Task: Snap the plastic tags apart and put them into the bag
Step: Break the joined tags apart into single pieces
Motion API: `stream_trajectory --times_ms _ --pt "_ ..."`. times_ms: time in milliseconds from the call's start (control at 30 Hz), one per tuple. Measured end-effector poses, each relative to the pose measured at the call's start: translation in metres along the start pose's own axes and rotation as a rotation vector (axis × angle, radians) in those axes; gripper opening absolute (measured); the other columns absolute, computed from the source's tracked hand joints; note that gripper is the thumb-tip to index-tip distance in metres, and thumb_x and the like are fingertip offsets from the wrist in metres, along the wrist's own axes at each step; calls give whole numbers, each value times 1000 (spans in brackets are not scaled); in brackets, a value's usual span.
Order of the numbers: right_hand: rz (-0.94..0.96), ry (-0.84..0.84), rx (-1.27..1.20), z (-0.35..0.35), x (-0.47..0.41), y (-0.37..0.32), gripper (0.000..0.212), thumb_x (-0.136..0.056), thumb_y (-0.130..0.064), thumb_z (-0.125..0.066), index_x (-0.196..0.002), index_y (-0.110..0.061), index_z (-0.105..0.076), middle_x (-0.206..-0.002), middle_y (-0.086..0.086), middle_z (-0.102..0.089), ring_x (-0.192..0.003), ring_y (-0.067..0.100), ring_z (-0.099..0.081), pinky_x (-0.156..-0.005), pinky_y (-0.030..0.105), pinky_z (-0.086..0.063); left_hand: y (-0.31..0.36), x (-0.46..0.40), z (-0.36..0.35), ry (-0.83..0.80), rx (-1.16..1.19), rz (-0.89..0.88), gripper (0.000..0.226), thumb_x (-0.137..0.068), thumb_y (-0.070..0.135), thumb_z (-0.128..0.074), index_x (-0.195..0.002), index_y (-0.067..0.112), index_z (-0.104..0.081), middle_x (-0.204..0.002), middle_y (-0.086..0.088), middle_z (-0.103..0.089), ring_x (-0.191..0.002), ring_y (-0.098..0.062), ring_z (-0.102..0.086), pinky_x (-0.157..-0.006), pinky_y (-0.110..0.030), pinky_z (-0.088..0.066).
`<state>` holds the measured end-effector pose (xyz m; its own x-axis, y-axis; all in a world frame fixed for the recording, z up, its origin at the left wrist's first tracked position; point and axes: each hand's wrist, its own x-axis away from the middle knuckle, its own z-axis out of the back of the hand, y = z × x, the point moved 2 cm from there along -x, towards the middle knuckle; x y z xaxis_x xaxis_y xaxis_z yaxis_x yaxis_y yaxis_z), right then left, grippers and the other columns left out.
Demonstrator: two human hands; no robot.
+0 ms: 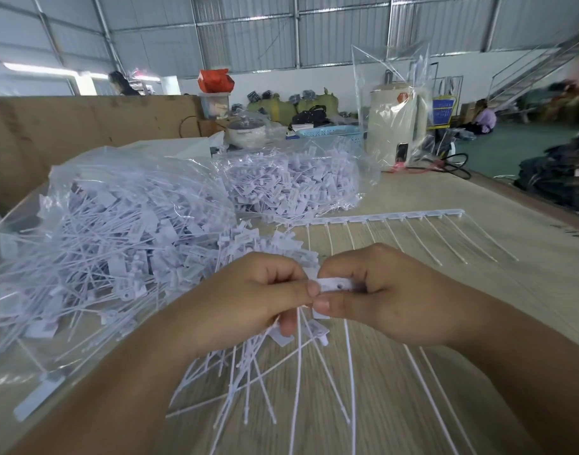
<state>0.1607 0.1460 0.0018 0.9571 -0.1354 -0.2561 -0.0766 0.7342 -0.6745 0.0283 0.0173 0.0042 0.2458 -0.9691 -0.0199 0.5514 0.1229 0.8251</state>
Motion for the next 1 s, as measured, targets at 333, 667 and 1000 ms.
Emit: stream_trajectory --times_ms 333,667,1000 --pt "-36 87 -69 -4 -4 3 27 -94 -27 -61 -70 -15 -59 -54 -12 -40 -50 7 -37 -51 24 -32 -8 -11 -5 129 134 2 29 -89 37 -59 -71 17 -68 -43 10 -43 -40 -7 -35 -44 -21 -29" --pt "-26 214 -120 -10 -6 6 31 -94 -22 -60 -65 -15 -52 -50 -12 -38 -47 5 -34 -47 22 -30 -7 -15 -12 218 425 7 33 -92 24 -58 -62 24 -72 -46 3 -34 -39 -8 -27 -40 -18 -23" --pt "20 311 -155 -12 -9 7 28 -94 -22 -60 -71 -9 -56 -51 -12 -40 -46 2 -35 -46 19 -30 -3 -15 -14 277 513 -11 40 -95 27 -54 -57 23 -66 -44 6 -36 -38 -7 -27 -39 -17 -26"
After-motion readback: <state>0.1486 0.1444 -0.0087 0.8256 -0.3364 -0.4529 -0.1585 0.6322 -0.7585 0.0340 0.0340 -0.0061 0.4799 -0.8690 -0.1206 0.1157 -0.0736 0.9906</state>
